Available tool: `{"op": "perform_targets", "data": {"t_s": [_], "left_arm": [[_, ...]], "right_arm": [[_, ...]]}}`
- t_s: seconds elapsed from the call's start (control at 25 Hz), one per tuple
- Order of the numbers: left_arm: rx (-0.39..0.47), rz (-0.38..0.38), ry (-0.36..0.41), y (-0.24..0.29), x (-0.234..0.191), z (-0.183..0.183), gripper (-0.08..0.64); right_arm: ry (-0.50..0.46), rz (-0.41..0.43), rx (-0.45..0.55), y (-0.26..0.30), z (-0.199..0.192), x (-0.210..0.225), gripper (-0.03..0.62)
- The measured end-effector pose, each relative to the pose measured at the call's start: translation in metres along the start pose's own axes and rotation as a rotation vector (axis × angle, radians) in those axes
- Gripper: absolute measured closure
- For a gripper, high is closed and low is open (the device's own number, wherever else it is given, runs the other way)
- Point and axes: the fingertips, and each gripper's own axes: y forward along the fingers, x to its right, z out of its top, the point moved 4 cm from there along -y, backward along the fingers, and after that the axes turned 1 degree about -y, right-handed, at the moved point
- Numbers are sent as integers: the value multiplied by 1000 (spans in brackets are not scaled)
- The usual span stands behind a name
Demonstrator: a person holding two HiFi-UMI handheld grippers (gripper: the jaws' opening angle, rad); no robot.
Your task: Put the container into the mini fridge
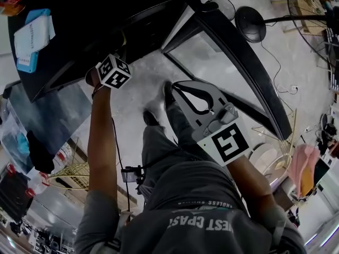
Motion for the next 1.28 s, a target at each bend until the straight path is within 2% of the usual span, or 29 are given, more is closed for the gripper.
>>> {"op": "perform_targets", "data": {"t_s": [0.52,0.68,0.84,1.04,1.28], "left_arm": [[-19,90,-5,23,-32,14,502],[-5,136,17,17,-32,18,493],[29,169,36,3,-28,26,441],[87,170,82,-29,-21,43,425],[182,104,167,-93,8,68,460]], "right_arm": [[-2,2,-12,8,4,-1,563],[5,-5,1,8,8,0,563],[5,-10,3,6,11,-1,563],[13,-21,24,4,20,-4,563],[17,-36,53,-7,41,-8,563]]}}
